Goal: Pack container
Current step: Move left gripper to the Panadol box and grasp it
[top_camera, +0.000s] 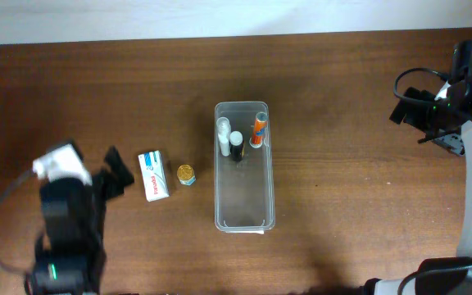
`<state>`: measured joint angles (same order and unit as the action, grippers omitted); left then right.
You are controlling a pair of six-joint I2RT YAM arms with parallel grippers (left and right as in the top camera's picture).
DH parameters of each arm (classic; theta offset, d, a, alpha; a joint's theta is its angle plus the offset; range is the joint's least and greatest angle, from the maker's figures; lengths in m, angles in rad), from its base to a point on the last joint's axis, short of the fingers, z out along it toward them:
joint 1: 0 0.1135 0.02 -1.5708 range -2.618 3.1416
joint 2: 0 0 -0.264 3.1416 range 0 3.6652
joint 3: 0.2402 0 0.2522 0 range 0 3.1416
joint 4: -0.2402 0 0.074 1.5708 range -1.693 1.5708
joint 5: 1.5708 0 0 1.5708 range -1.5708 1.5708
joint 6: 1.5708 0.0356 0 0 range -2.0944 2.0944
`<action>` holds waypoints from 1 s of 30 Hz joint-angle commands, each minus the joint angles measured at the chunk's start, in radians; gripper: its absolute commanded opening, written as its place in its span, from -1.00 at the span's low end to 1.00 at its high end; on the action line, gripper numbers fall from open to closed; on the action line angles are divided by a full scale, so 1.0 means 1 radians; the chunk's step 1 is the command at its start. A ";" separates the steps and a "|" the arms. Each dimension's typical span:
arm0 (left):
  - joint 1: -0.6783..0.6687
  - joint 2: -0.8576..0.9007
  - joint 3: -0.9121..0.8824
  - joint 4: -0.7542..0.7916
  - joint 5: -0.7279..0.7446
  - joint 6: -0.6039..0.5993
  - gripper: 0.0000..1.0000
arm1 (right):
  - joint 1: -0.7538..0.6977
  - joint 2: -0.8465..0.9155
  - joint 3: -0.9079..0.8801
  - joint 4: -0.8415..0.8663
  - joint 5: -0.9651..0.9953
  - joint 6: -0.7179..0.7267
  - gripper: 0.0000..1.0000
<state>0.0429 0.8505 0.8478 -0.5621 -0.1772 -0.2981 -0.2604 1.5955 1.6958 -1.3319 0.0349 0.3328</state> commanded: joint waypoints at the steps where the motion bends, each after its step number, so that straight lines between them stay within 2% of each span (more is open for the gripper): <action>1: -0.003 0.275 0.196 -0.083 0.037 0.060 0.99 | -0.002 0.007 -0.007 0.000 -0.001 0.001 0.97; 5: -0.003 0.568 0.435 -0.188 0.142 0.061 0.99 | -0.002 0.007 -0.007 0.000 -0.001 0.001 0.97; 9: -0.003 0.718 0.486 -0.185 0.375 0.061 0.99 | -0.002 0.007 -0.007 0.000 -0.001 0.001 0.97; 11: -0.004 0.776 0.486 -0.180 0.429 0.061 0.99 | -0.002 0.007 -0.007 0.000 -0.001 0.001 0.97; 18: -0.006 0.949 0.485 -0.231 0.394 0.051 0.98 | -0.002 0.007 -0.007 0.000 -0.001 0.001 0.97; 24: -0.007 1.024 0.485 -0.240 0.335 0.033 0.97 | -0.002 0.007 -0.007 0.000 -0.001 0.001 0.97; 30: -0.044 1.073 0.484 -0.259 0.325 0.080 0.78 | -0.002 0.007 -0.007 0.000 -0.001 0.001 0.97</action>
<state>0.0261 1.8965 1.3190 -0.8120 0.1638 -0.2424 -0.2604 1.5967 1.6955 -1.3319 0.0353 0.3328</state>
